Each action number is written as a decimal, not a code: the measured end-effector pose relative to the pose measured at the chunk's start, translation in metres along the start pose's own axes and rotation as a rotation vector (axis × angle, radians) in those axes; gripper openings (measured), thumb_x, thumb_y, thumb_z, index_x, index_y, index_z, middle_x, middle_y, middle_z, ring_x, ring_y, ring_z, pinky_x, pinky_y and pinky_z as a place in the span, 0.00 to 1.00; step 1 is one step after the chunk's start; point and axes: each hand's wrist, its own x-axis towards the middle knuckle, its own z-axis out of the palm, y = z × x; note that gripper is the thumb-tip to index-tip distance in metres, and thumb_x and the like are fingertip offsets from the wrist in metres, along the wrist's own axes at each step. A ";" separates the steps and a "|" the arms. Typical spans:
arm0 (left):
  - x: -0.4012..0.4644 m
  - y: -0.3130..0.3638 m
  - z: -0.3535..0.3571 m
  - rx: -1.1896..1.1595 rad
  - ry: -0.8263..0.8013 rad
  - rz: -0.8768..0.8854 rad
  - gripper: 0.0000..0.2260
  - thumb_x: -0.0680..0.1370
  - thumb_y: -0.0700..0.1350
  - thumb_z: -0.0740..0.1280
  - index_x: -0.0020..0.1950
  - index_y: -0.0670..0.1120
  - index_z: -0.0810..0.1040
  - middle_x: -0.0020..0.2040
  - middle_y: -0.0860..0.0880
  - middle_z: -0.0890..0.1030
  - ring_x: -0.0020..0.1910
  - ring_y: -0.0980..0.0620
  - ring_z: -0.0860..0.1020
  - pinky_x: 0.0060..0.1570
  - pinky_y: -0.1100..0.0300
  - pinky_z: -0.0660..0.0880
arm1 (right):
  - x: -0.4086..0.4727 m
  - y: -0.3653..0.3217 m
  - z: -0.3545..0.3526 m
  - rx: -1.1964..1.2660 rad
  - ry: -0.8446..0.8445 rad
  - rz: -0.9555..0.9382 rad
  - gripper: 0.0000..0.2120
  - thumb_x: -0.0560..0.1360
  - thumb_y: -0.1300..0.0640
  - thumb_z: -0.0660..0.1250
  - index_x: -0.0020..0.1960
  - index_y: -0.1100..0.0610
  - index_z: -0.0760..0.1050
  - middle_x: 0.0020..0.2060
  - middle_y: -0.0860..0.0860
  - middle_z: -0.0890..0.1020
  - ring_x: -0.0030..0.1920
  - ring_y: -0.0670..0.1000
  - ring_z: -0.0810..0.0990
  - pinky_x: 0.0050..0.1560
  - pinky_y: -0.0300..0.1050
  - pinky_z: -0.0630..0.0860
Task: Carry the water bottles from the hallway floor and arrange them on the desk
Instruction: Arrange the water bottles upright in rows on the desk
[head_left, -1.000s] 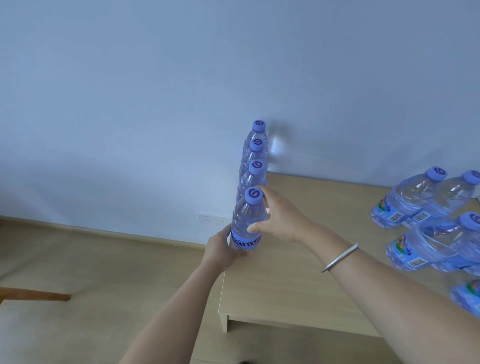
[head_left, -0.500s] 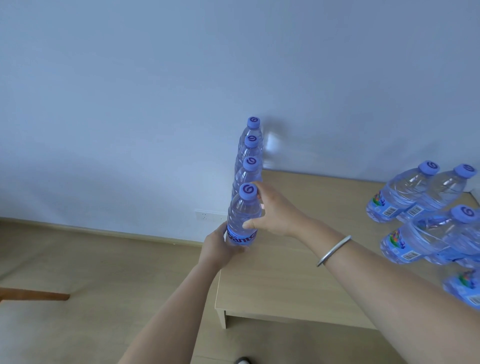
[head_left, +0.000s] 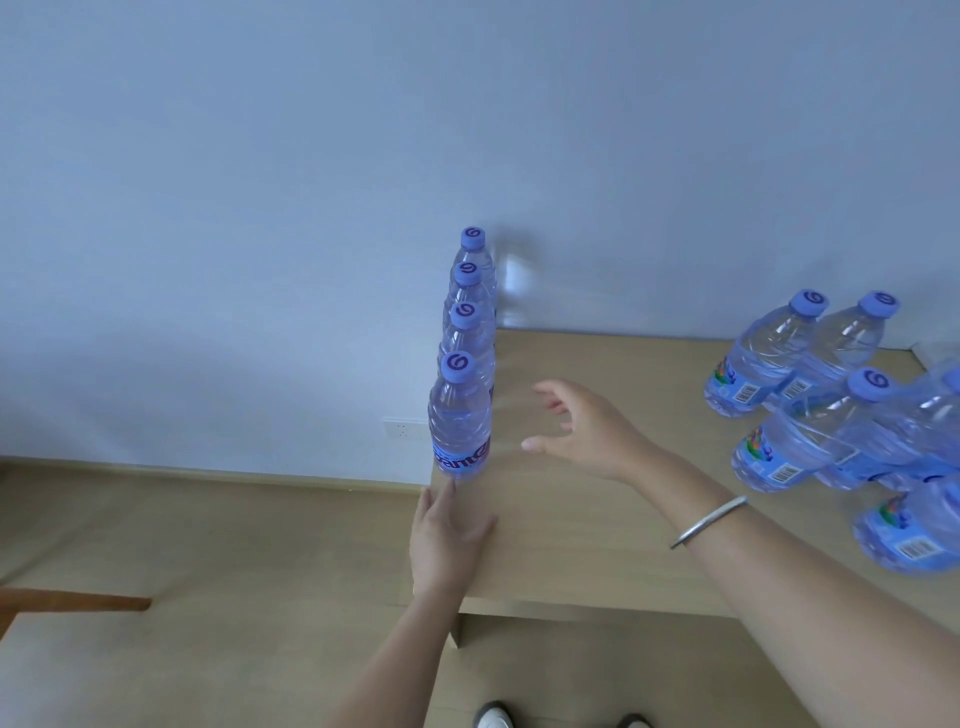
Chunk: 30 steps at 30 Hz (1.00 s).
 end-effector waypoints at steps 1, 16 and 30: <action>-0.004 0.002 0.004 0.005 -0.017 -0.008 0.34 0.69 0.56 0.73 0.72 0.55 0.65 0.73 0.50 0.65 0.73 0.53 0.61 0.67 0.57 0.65 | -0.005 0.004 -0.005 -0.007 0.017 0.004 0.32 0.67 0.54 0.76 0.68 0.56 0.68 0.58 0.53 0.75 0.56 0.47 0.73 0.62 0.46 0.72; -0.031 0.110 0.081 0.047 -0.249 0.317 0.28 0.69 0.51 0.75 0.67 0.48 0.72 0.64 0.53 0.75 0.65 0.56 0.71 0.58 0.70 0.61 | -0.099 0.080 -0.109 0.090 0.651 0.199 0.10 0.73 0.60 0.69 0.53 0.60 0.76 0.49 0.49 0.76 0.49 0.45 0.73 0.45 0.31 0.62; -0.050 0.211 0.152 0.121 -0.352 0.547 0.29 0.70 0.53 0.73 0.68 0.49 0.70 0.64 0.56 0.73 0.61 0.58 0.71 0.55 0.66 0.66 | -0.111 0.145 -0.158 0.258 0.695 0.434 0.32 0.68 0.55 0.74 0.67 0.59 0.64 0.59 0.52 0.70 0.63 0.53 0.69 0.57 0.42 0.65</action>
